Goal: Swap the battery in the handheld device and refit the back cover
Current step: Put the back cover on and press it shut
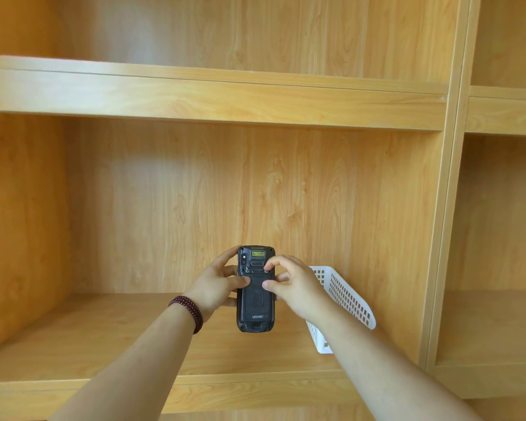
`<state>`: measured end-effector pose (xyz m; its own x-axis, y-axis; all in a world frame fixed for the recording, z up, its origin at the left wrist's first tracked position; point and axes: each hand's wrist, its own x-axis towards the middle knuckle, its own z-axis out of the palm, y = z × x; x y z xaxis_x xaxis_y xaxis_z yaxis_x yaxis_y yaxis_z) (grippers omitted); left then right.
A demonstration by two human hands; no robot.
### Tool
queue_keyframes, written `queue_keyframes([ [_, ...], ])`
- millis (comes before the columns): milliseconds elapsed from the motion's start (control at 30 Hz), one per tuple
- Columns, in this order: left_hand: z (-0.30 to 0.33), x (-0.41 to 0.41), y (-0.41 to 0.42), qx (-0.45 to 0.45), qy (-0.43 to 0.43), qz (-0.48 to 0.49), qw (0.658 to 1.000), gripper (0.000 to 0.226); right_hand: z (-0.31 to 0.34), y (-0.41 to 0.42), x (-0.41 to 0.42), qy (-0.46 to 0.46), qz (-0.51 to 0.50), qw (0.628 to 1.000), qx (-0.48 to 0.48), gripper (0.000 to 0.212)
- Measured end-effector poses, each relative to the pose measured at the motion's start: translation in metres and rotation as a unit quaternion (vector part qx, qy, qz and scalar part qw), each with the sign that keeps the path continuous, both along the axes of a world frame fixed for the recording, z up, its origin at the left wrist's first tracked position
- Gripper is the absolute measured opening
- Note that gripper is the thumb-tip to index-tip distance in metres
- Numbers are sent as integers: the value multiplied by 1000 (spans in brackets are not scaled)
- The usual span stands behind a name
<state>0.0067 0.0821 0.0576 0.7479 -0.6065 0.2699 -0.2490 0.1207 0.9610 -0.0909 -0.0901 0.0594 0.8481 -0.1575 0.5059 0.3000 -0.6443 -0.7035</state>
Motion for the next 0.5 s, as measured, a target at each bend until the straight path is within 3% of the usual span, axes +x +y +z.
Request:
queue_keyframes([
  [500,-4,6,-1,-28,9,4,1000,59,4,2,13,45,-32,994,97,25],
])
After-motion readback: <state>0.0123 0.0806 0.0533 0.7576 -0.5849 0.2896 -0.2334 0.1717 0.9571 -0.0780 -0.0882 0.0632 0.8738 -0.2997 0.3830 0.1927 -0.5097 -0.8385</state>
